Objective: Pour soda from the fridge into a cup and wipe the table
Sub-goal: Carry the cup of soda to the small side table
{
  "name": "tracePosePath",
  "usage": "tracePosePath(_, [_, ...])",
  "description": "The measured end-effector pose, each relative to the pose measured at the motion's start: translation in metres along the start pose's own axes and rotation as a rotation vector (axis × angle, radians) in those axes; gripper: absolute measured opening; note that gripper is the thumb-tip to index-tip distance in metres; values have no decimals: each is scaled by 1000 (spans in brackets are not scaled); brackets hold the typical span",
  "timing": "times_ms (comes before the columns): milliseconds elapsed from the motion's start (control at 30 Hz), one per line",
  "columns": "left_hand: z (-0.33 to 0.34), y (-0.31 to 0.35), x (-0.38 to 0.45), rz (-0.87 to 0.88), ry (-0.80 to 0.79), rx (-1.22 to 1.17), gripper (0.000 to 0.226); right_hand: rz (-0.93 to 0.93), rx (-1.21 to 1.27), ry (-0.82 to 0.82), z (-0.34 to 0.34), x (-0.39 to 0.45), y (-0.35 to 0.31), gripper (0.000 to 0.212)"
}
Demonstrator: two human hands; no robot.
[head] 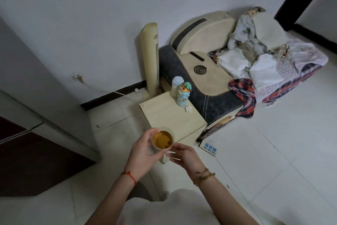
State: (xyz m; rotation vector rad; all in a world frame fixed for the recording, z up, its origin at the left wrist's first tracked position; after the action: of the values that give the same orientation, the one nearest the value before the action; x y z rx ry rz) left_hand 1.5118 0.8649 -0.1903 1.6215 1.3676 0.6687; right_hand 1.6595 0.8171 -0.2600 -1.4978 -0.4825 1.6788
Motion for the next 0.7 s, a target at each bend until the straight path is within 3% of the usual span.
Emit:
tracePosePath(400, [-17, -11, 195, 214, -387, 104, 65, -42, 277, 327, 33, 122, -55, 36])
tracePosePath(700, [-1, -19, 282, 340, -676, 182, 66, -34, 514, 571, 52, 173, -64, 38])
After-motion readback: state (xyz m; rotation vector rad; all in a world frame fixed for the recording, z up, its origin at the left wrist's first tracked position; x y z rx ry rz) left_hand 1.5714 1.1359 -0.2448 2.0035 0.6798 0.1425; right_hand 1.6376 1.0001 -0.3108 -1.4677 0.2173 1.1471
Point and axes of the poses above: each hand's wrist, its own x-axis towards the middle knuckle, its own z-axis out of the palm, y = z × x, the point moved 9 cm from there along x, towards the middle knuckle, and after that the axes turned 2 degrees about -z, right-handed, at the moved point
